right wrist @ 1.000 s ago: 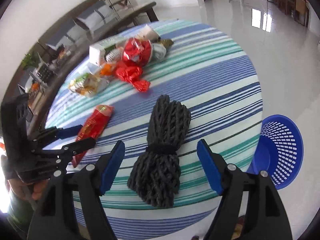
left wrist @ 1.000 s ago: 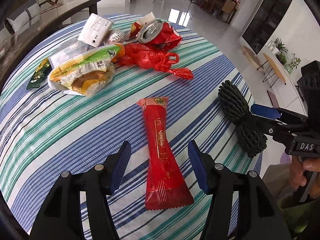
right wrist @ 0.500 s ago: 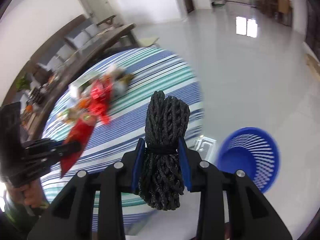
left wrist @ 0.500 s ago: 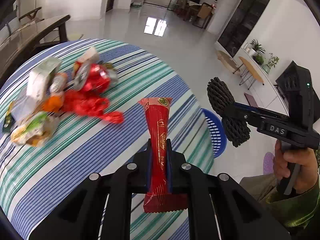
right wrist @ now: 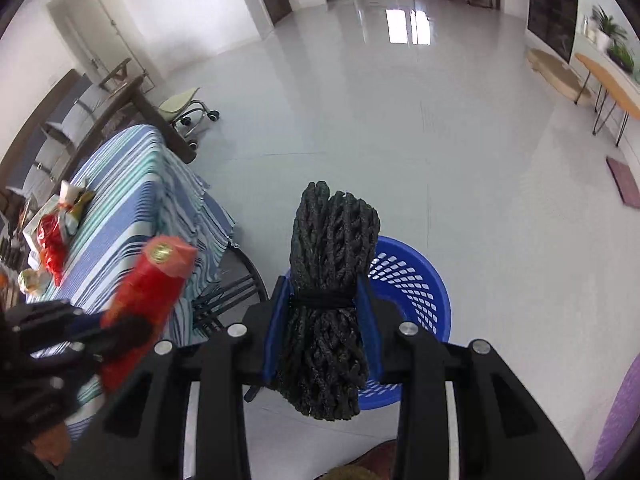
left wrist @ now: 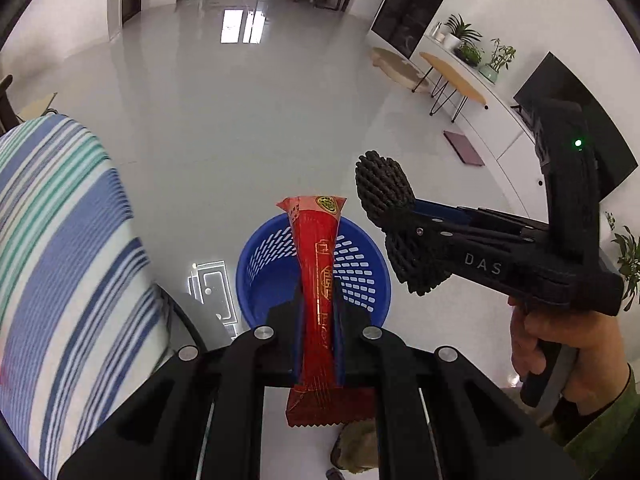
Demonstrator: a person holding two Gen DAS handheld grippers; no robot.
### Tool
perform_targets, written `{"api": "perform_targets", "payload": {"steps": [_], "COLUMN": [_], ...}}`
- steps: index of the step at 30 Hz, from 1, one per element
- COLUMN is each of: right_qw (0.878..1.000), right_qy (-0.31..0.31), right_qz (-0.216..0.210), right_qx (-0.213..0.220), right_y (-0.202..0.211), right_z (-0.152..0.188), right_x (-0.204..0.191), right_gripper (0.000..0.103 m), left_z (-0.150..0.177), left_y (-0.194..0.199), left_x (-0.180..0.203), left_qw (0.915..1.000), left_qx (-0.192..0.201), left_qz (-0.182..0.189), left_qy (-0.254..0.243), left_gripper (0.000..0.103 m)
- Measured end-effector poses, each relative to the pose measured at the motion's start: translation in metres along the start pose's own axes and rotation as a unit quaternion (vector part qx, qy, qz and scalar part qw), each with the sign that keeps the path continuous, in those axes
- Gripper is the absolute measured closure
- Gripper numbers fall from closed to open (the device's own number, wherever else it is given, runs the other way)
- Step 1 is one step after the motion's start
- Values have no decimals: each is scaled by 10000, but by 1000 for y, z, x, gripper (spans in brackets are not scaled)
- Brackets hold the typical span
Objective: Collect trash
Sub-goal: 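Carry both items over the blue wastebasket and open both grippers to drop them, then move both tools back over the table toward the remaining trash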
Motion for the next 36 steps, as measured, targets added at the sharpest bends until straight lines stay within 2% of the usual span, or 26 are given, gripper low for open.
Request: {"api": "perform_targets", "payload": {"steps": [4,6,8,9,10,12,14,16,19,22,24,27,30,32,36], "right_qw": [9996,9993,9988,9987,9986,9983,9980,9977,9963,9911,9855,9766,9722,9721,9728], "right_qy": [-255,-378,-484,-500,-515,-568,-599,-561,-425,-104,158,731,1073,1152,1410], "right_qz": [-87,-67,-62,-67,-68,-50,46,177,317,450,419,331,249,48,-238], "right_qx": [-32,-48,-73,-55,-22,86,203,332,683,1252,1640,1996,2064,2042,1824], "right_y": [-15,-21,-24,-24,-22,-15,-6,4,26,53,66,77,78,74,58], "right_z": [3,4,5,5,5,9,8,5,-3,-7,-7,-4,5,14,27], "right_x": [20,29,35,38,39,46,50,50,37,6,-20,-66,-107,-134,-193], "right_gripper": [70,64,52,47,45,37,35,31,22,12,5,5,5,5,5], "left_z": [-7,-9,-10,-11,-9,-10,-10,-8,0,15,30,54,81,97,131], "left_y": [-45,-61,-72,-78,-76,-75,-63,-41,3,51,79,107,124,133,149], "left_x": [8,10,10,10,6,6,7,10,14,16,7,-18,-53,-76,-134], "left_qw": [9999,9999,9998,9998,9998,9999,9999,9993,9970,9931,9910,9895,9877,9862,9825], "left_qx": [-155,-161,-106,-115,-93,-4,112,382,754,1133,1308,1425,1437,1431,1363], "left_qz": [-24,-54,-135,-153,-154,-145,-52,-14,115,146,36,-210,-622,-814,-1171], "left_qy": [24,-3,-40,-32,-11,9,12,-34,-142,-277,-268,-145,31,159,489], "left_gripper": [92,91,76,59,49,43,35,25,15,11,8,7,7,7,7]}}
Point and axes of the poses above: each gripper's, at about its wrist camera, not at the fingertips, and y roughly against the way its jaws point, x to its right, z to its underside, the point moved 2 cm from there along -y, roughly the way its jaws point, and after that the axes turned 11 degrees about y, right-handed, at the moved point
